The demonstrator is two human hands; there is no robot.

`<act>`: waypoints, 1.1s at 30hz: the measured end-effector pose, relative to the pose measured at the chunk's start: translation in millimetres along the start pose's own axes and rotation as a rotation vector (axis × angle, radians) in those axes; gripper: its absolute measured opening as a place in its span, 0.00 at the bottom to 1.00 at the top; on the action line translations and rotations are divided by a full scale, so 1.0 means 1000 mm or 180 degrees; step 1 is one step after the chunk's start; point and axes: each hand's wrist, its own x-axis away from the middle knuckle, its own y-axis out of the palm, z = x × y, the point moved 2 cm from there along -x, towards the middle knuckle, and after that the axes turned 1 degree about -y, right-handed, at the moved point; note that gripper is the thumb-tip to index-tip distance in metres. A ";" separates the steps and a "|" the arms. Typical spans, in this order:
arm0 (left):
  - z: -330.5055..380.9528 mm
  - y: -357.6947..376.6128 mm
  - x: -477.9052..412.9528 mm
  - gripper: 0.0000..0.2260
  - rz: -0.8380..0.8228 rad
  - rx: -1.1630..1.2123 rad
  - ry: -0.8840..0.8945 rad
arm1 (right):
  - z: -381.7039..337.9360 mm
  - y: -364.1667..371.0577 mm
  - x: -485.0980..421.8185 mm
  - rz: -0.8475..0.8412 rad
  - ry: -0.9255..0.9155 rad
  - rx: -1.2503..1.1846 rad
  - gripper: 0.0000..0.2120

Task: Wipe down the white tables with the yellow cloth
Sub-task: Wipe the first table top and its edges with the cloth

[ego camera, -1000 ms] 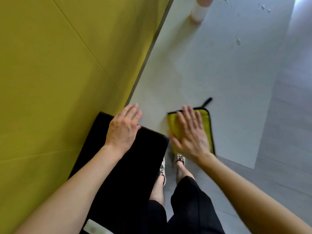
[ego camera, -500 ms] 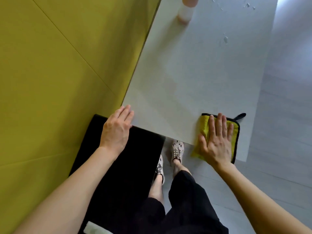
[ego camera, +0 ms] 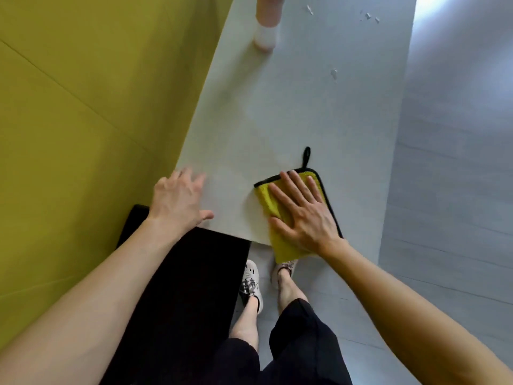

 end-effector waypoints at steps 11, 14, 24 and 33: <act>0.019 -0.024 -0.089 0.74 -0.0779 0.0261 -0.0233 | -0.012 0.004 -0.049 0.0112 0.0096 0.0128 0.45; 0.027 -0.020 -0.092 0.71 -0.0683 0.0267 -0.0249 | -0.035 0.000 -0.051 -0.0369 -0.1220 -0.0037 0.37; 0.029 -0.011 -0.093 0.77 -0.0636 0.0354 -0.0339 | 0.233 -0.069 -0.176 0.0272 0.1628 -0.0094 0.38; 0.032 -0.027 -0.097 0.72 -0.0863 0.0389 -0.0492 | 0.002 -0.012 -0.129 -0.0459 -0.1771 -0.0161 0.37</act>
